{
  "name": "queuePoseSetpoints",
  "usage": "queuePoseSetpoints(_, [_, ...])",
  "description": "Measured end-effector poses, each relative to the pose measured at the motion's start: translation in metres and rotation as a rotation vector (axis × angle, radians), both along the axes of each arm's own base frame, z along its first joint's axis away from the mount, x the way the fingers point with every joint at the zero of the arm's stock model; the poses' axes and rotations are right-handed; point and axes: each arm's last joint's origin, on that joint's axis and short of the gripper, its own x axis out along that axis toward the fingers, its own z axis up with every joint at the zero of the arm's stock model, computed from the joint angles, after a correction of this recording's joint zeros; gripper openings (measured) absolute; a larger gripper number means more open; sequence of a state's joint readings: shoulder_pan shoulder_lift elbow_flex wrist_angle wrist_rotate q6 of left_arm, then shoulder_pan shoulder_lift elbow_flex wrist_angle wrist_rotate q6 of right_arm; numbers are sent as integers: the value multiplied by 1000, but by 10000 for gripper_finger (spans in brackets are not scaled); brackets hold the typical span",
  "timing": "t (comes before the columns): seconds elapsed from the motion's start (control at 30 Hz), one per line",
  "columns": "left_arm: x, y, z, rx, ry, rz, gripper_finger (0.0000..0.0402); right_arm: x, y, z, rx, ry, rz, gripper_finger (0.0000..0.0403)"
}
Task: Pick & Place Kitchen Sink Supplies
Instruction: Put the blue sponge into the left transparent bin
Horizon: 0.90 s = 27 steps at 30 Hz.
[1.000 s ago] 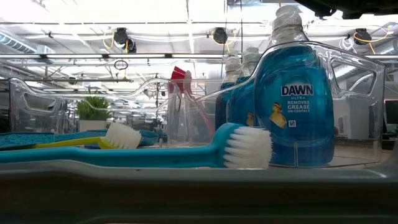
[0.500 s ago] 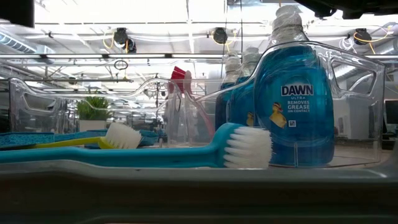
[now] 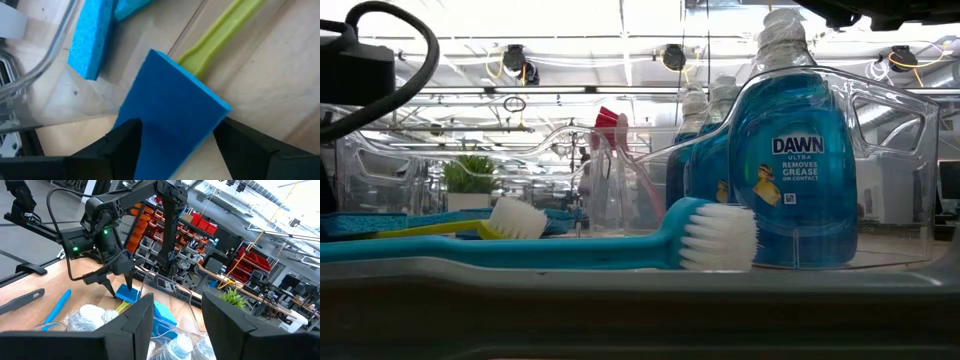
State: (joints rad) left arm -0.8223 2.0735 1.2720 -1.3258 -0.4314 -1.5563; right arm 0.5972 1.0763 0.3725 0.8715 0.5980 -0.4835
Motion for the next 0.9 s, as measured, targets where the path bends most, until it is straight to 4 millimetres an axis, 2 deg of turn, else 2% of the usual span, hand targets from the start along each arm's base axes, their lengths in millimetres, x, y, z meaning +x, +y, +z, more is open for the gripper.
queuePoseSetpoints(0.2, [-3,4,-6,27,-31,1,258,0,0,0,0,0,0,155])
queuePoseSetpoints(0.33, [-3,5,-8,22,-42,0,240,0,0,0,0,0,0,155])
queuePoseSetpoints(0.47, [-1,3,-9,5,-58,1,186,0,0,0,0,0,0,155])
queuePoseSetpoints(0.73, [4,-1,-13,-49,-106,4,21,0,0,0,0,0,0,155])
queuePoseSetpoints(0.9, [13,-13,3,-103,-96,-4,17,0,0,0,0,0,0,155])
